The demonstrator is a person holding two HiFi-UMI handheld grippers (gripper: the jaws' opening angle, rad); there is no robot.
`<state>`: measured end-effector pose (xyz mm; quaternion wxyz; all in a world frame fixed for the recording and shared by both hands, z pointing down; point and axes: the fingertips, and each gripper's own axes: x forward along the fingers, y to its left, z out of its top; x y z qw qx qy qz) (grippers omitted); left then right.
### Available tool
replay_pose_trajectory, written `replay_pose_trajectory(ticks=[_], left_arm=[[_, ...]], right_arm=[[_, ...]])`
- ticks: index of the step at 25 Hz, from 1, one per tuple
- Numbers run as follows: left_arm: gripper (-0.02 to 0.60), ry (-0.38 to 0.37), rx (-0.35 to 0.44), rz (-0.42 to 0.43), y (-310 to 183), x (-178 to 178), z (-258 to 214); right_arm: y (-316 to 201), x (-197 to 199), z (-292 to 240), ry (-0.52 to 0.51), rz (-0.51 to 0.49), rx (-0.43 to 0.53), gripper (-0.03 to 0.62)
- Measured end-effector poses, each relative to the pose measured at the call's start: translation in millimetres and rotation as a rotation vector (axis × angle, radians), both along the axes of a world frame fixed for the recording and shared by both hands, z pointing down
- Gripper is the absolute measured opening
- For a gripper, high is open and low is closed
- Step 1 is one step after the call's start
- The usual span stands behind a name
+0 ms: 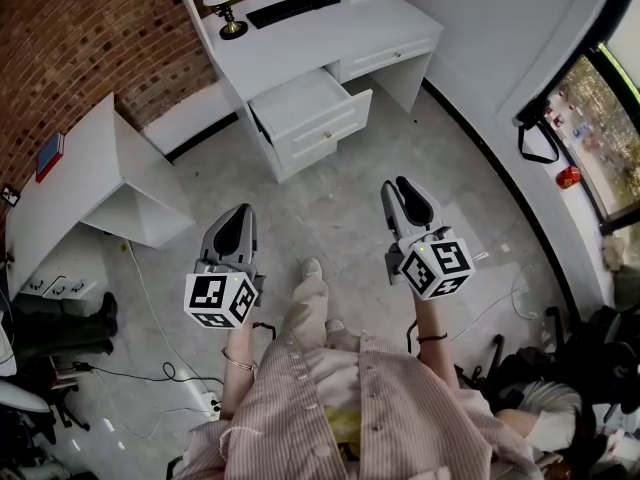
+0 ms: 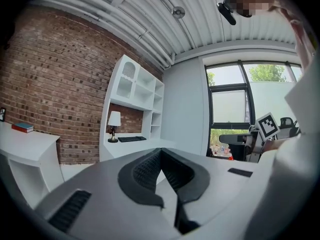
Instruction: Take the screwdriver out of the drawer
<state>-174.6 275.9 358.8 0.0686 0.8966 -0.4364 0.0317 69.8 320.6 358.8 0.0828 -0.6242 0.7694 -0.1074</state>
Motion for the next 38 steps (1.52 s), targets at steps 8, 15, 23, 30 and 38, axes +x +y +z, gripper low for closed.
replay_pose_trajectory(ticks=[8,15,23,30,38], left_arm=[[0.000,0.001,-0.028,0.009,-84.3,9.7,10.6],[0.000,0.003,-0.069,0.037,-169.5,16.8,18.4],[0.000,0.015,-0.114,0.070,-248.5,24.3,32.3],[0.000,0.020,-0.156,0.076,-283.6,28.2,47.8],[0.000,0.005,-0.219,0.044,-319.6,34.0,74.1]], right_arm=[[-82.0,7.3,13.8,-0.003,0.003,-0.032,0.118],[-162.7,8.1,19.8,0.000,0.011,-0.070,0.126],[-239.5,8.2,28.0,0.029,-0.004,-0.107,0.126],[-284.5,5.1,41.2,0.053,-0.049,-0.149,0.126],[-340.8,7.7,64.9,0.074,-0.126,-0.200,0.126]])
